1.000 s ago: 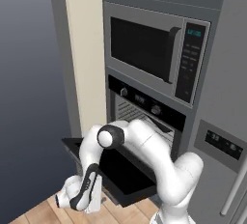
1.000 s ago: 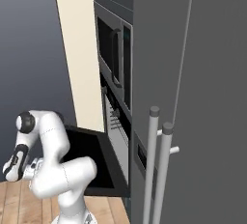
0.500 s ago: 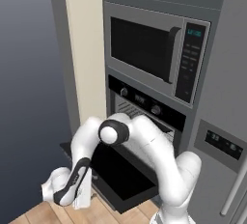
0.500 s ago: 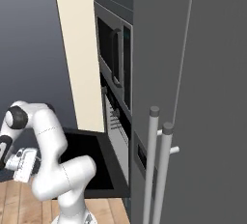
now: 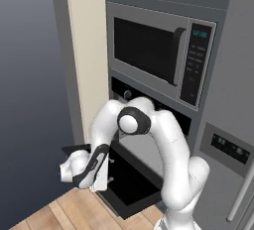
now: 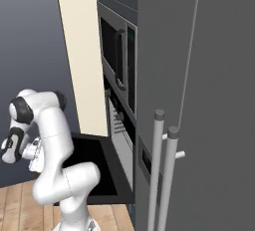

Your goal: Take the baked cake out of the oven and place it on the plate for cooling. Then close the oven door.

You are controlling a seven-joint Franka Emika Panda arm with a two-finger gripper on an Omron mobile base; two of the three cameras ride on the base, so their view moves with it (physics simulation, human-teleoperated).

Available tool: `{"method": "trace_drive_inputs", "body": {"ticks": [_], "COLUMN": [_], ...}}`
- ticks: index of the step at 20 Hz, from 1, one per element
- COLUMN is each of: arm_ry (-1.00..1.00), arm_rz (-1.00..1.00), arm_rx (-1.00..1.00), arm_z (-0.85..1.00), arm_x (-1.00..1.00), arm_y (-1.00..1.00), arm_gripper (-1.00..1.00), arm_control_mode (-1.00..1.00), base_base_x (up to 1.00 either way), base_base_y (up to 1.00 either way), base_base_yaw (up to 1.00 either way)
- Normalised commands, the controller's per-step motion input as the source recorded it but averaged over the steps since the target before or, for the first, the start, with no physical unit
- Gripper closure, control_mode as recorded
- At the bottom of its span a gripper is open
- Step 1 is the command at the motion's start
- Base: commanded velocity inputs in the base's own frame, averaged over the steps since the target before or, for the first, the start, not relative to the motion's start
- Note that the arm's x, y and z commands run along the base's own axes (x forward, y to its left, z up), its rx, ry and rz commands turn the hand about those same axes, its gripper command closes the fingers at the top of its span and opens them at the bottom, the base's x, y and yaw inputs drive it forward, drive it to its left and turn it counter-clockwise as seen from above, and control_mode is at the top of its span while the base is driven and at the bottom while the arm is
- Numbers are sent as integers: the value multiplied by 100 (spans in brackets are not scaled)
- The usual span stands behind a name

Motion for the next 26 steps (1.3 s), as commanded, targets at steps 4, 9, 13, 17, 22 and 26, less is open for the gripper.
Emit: {"method": "trace_drive_inputs", "body": {"ticks": [4,9,13,17,22,26], "arm_ry": [0,0,-8,-26,-32,-16], "arm_rz": [0,0,0,0,-4,-5], "arm_rx": [1,6,5,1,0,0], "arm_z": [2,-2,-10,-7,-4,-6], "arm_x": [77,72,51,17,3,33], "arm_y": [-76,-63,-62,-54,-48,-49], "arm_gripper": [-100,-100,-100,-100,-100,-100], "arm_control_mode": [-100,-100,-100,-100,-100,-100], "base_base_x": [0,0,0,0,0,0], "base_base_y": [0,0,0,0,0,0], "base_base_yaw": [0,0,0,0,0,0]}}
